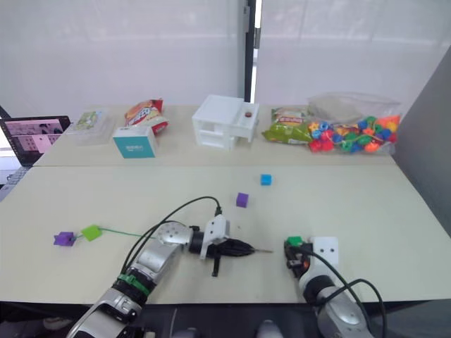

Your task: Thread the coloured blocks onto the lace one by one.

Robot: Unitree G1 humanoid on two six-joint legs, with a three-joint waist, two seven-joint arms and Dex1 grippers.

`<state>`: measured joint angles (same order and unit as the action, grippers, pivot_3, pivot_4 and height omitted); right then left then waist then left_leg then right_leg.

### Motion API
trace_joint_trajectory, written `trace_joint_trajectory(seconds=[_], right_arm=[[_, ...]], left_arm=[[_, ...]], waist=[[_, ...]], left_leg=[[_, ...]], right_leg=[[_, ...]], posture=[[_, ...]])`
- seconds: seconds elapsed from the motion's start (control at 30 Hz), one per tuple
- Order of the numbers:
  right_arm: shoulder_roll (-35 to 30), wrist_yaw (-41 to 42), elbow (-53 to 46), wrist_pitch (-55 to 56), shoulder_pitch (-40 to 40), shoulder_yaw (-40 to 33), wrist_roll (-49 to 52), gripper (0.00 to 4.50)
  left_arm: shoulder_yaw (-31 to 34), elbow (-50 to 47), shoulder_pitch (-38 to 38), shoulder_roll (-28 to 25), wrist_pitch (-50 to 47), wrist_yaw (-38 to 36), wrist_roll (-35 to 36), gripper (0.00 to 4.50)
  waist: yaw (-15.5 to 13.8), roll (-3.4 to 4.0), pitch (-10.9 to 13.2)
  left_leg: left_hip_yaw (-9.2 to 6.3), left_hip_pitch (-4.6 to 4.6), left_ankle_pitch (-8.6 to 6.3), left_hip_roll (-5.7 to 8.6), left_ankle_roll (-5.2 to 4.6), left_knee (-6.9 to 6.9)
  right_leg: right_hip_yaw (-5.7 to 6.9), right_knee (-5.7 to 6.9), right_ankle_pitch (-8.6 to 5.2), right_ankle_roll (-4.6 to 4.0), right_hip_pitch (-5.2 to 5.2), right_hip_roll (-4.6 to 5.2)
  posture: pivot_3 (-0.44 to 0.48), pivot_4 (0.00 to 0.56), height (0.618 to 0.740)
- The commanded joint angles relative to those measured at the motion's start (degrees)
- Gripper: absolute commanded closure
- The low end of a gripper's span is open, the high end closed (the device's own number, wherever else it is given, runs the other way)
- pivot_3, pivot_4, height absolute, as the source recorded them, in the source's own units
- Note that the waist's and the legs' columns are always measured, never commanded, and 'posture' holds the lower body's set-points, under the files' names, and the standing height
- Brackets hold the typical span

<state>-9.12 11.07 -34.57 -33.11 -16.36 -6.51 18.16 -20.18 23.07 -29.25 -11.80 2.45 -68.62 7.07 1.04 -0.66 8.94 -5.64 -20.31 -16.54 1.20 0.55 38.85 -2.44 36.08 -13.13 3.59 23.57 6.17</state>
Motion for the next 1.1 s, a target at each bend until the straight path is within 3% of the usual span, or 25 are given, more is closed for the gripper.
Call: trace_joint_trajectory(seconds=[0.03,0.2,0.23,0.47,0.6,0.77,0.83,0.93,1.1], right_arm=[[0.2,0.0,-2.0,-1.4,-0.3,0.0,2.0,1.86],[-2.2,2.1,-6.5,-4.4,1.0,-3.4,7.9,0.17],[-2.9,2.4,-7.8,-5.2,1.6,-4.8,10.0,0.08],[-12.6,4.6,-9.1,-10.9,10.8,-14.5,20.7,0.08],[-29.4,16.5,-2.0,-16.0,19.2,-14.9,23.8,0.08],[-51.7,37.1,1.7,-7.3,18.3,-5.3,14.1,0.08],[-57.0,42.7,3.1,-3.0,17.7,-1.9,10.6,0.08],[-61.8,49.3,5.2,1.8,20.0,3.6,6.4,0.08],[-61.3,55.8,11.0,12.5,29.5,14.2,-4.3,0.08]], left_arm=[[-0.3,0.5,-0.1,0.0,0.3,-0.1,-0.3,4.50],[-0.5,0.5,0.4,-0.4,0.7,-0.3,-0.4,4.50],[-0.5,0.5,0.6,-0.4,0.8,-0.2,-0.4,4.50],[-0.6,0.1,1.3,0.7,0.8,1.0,-0.2,4.50],[-0.1,-1.0,1.6,1.8,-0.7,1.6,0.9,4.50],[-0.2,-2.9,2.0,2.0,-2.0,2.0,0.8,4.50],[-0.1,-3.0,2.0,2.1,-2.1,2.1,0.7,4.50],[-0.2,-2.5,1.6,2.3,-1.6,2.4,0.1,4.50],[-1.2,-2.5,1.6,2.2,-1.3,3.1,-1.1,4.50]], waist=[[0.0,0.00,0.0],[0.0,0.00,0.0],[0.0,0.00,0.0],[-0.1,0.00,0.0],[-0.2,0.00,0.0],[-0.5,0.02,0.0],[-0.4,0.00,0.0],[-0.3,-0.03,0.1],[-0.3,-0.04,0.1]], left_leg=[[0.00,0.03,0.00,0.00,0.00,-0.01],[-0.05,0.10,-0.01,0.00,-0.02,-0.02],[-0.06,0.10,-0.01,0.00,-0.02,-0.02],[-0.10,0.13,-0.02,0.00,-0.03,-0.02],[-0.03,0.11,-0.03,0.02,-0.05,0.02],[-0.13,0.07,-0.16,0.04,-0.27,-0.01],[-0.12,0.05,-0.19,0.04,-0.33,-0.01],[-0.05,0.04,-0.20,0.04,-0.34,0.03],[0.05,0.01,-0.16,0.00,-0.27,0.05]], right_leg=[[0.00,-0.01,-0.01,0.01,-0.04,0.00],[0.02,-0.09,-0.07,0.04,-0.20,0.00],[0.03,-0.09,-0.07,0.04,-0.20,0.00],[0.05,-0.14,-0.08,0.06,-0.30,-0.01],[0.02,-0.34,-0.10,0.09,-0.43,0.00],[0.08,-0.33,-0.15,0.17,-0.45,0.00],[0.08,-0.39,-0.17,0.20,-0.46,0.00],[0.06,-0.48,-0.18,0.23,-0.47,0.03],[0.05,-0.80,-0.19,0.25,-0.52,0.03]], posture=[[0.000,0.150,0.740],[0.000,0.150,0.740],[0.000,0.150,0.740],[0.000,0.150,0.740],[0.000,0.150,0.740],[0.000,0.150,0.740],[0.000,0.150,0.740],[0.000,0.150,0.740],[0.000,0.150,0.740]])
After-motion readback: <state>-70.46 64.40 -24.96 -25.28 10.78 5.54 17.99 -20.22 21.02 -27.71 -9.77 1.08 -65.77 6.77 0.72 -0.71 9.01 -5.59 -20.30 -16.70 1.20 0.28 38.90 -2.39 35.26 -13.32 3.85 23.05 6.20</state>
